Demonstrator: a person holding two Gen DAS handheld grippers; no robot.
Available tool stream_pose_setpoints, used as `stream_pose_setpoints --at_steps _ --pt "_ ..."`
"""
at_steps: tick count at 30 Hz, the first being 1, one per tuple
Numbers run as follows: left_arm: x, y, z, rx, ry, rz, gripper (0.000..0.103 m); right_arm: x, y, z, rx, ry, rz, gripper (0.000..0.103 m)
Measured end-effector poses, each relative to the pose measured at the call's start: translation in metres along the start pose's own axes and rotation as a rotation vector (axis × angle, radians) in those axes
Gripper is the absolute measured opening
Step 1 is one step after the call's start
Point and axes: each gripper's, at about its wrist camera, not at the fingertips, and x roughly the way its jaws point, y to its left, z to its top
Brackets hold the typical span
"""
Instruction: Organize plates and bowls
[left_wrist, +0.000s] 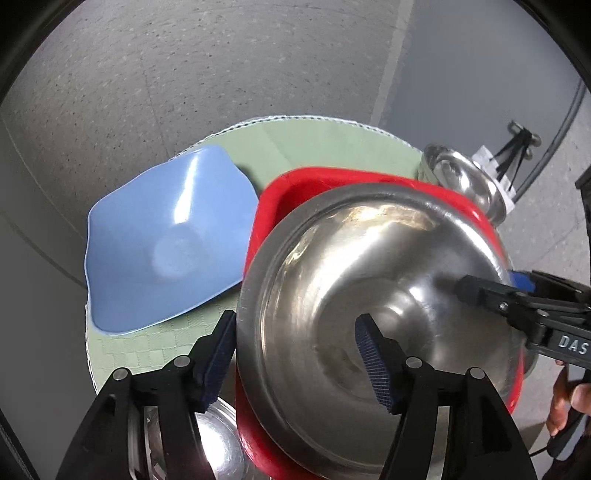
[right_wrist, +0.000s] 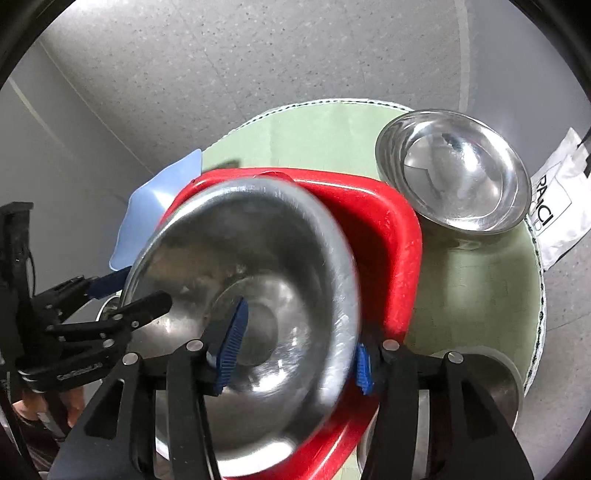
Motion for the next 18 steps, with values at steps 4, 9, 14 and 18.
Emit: stream_pose_setpoints --at_steps 4,9,14,18 --pt "-0.026 0.005 0.003 -0.046 -0.026 -0.003 0.062 -0.02 0.001 0.004 -0.012 -0.026 -0.015 0.069" --pt "-0.048 0.039 0.001 -0.134 -0.071 -0.018 0.065 -0.051 0.005 0.023 -0.045 -0.097 -0.006 0.069" --pt "-0.063 0.103 0.009 -0.236 -0.126 0.044 0.074 -0.054 0.037 0.061 -0.115 -0.131 0.002 0.07" --pt "-0.056 0.151 0.013 -0.303 -0.108 0.096 0.075 -0.022 0.081 0.096 -0.194 -0.107 0.012 0.074"
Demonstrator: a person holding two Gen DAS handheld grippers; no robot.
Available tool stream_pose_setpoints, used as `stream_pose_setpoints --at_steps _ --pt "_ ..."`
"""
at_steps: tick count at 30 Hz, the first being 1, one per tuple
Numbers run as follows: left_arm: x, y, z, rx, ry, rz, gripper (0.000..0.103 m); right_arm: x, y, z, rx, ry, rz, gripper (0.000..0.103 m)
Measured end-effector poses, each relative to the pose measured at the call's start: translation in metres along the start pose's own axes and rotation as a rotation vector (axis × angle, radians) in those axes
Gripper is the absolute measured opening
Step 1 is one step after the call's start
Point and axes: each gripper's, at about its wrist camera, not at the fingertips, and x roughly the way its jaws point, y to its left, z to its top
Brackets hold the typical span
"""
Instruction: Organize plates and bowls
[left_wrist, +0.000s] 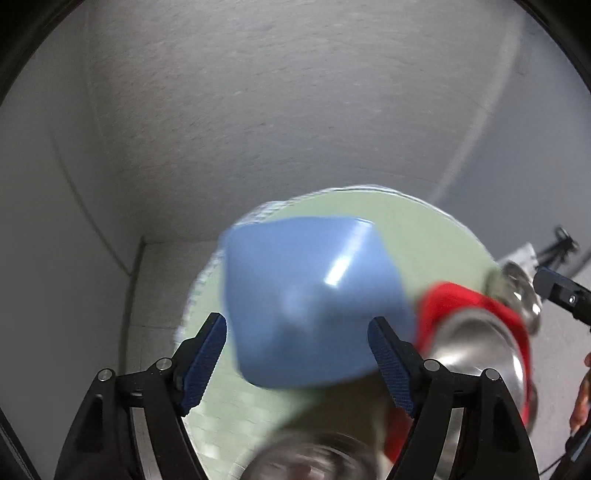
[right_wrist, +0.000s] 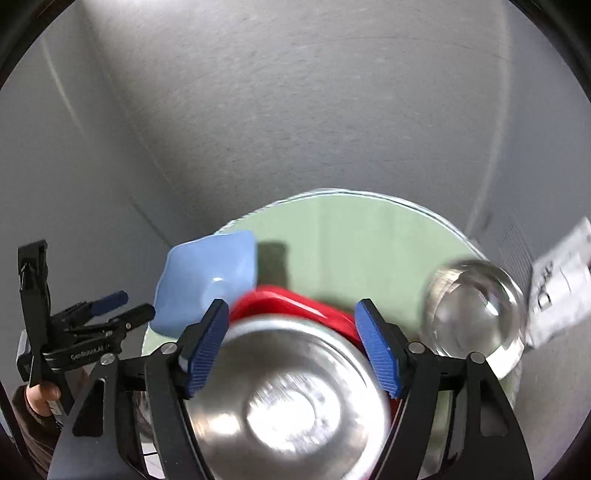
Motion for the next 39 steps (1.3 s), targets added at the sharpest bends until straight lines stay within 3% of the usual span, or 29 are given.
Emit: stream_pose_setpoints --at_steps 5,10,13,16,18,19,23,29,34,39 --pt "0.046 0.046 0.015 -0.034 0.098 -0.008 0.075 0.081 0.041 0.028 -0.021 0.132 0.023 0.074" --pt "0.09 0.069 0.017 0.006 0.18 -0.021 0.073 0.155 0.055 0.036 -0.008 0.272 -0.041 0.074" --pt "0.11 0.077 0.018 0.025 0.23 -0.063 0.05 0.176 0.049 0.031 0.01 0.343 -0.078 0.074" --pt "0.12 0.08 0.023 0.053 0.25 -0.094 0.027 0.191 0.044 0.027 0.032 0.392 -0.085 0.061" --pt "0.123 0.086 0.026 0.063 0.243 -0.105 0.02 0.197 0.042 0.027 0.044 0.405 -0.059 0.031" --pt "0.123 0.088 0.028 0.061 0.236 -0.106 0.02 0.197 0.042 0.027 0.049 0.405 -0.055 0.028" --pt "0.11 0.105 0.036 0.029 0.186 -0.124 0.019 0.187 0.044 0.029 0.061 0.364 -0.042 0.016" --pt "0.039 0.109 0.039 0.044 0.037 -0.137 0.017 0.137 0.052 0.038 0.063 0.244 0.024 0.017" --pt "-0.022 0.095 0.026 0.084 -0.069 -0.192 0.017 0.07 0.052 0.046 0.053 0.1 0.053 0.018" --pt "-0.034 0.06 -0.009 0.178 -0.047 -0.249 0.018 -0.002 0.028 0.028 0.072 0.006 0.049 0.018"
